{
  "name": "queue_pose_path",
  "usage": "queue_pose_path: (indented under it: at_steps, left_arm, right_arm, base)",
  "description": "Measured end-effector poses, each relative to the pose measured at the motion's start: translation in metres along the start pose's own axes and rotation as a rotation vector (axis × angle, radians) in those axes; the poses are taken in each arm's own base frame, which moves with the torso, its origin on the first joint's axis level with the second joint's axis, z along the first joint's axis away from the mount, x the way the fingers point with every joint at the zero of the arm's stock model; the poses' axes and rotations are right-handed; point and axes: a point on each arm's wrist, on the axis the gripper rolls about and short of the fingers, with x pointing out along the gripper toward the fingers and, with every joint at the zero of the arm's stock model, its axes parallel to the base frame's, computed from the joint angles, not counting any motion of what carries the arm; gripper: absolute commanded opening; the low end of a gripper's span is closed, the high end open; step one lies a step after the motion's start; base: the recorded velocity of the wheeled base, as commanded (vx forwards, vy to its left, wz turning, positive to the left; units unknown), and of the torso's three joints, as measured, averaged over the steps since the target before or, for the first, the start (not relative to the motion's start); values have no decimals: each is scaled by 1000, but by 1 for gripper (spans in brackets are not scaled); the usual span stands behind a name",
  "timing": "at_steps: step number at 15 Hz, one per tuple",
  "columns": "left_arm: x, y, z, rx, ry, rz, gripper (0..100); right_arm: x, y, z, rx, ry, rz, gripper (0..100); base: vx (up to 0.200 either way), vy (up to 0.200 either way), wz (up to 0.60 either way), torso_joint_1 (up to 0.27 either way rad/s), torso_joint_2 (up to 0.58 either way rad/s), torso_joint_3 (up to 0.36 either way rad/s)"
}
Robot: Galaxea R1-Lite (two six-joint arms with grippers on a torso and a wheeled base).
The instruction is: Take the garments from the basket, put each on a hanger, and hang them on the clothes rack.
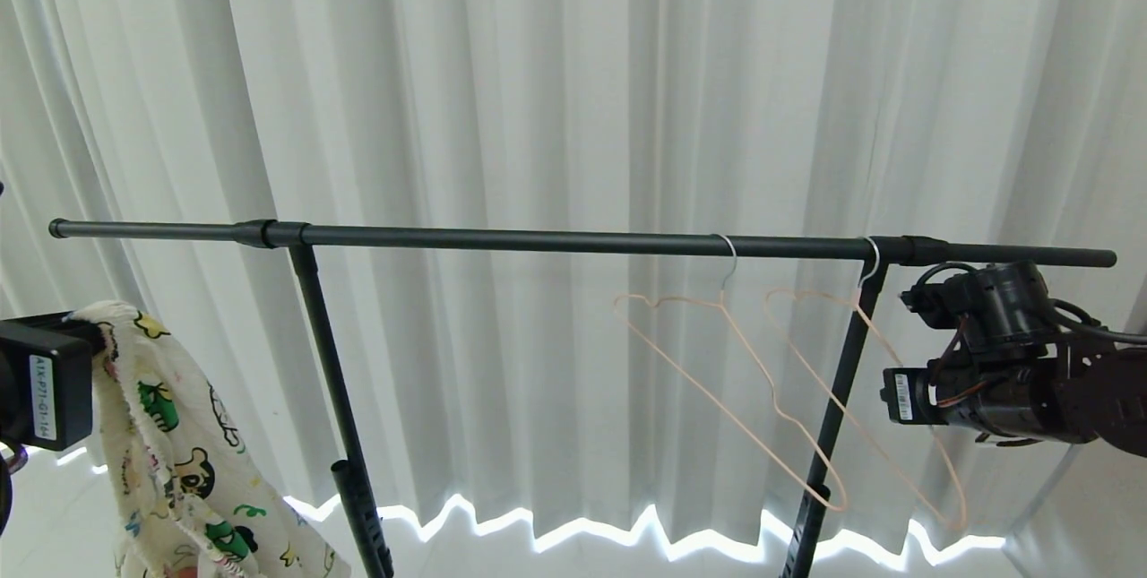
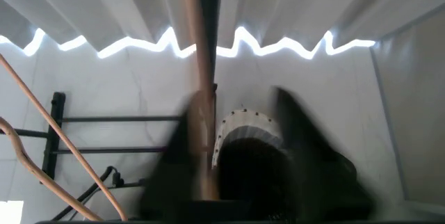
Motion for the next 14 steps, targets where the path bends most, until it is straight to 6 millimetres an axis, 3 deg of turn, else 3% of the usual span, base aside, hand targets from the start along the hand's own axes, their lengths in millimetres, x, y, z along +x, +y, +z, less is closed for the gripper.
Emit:
queue_pose_path:
  at_steps: [7, 14]
  left_arm:
    - [1, 0, 1, -1, -5, -1, 0]
    - [4, -2, -1, -2, -18, -1, 0]
  right_arm:
    - [-3, 0, 1, 4, -10, 7, 0]
    - [-34, -3, 15, 22, -115, 35, 0]
  base:
    - [0, 0, 0, 0, 0, 0]
    - [0, 0, 0, 0, 0, 0]
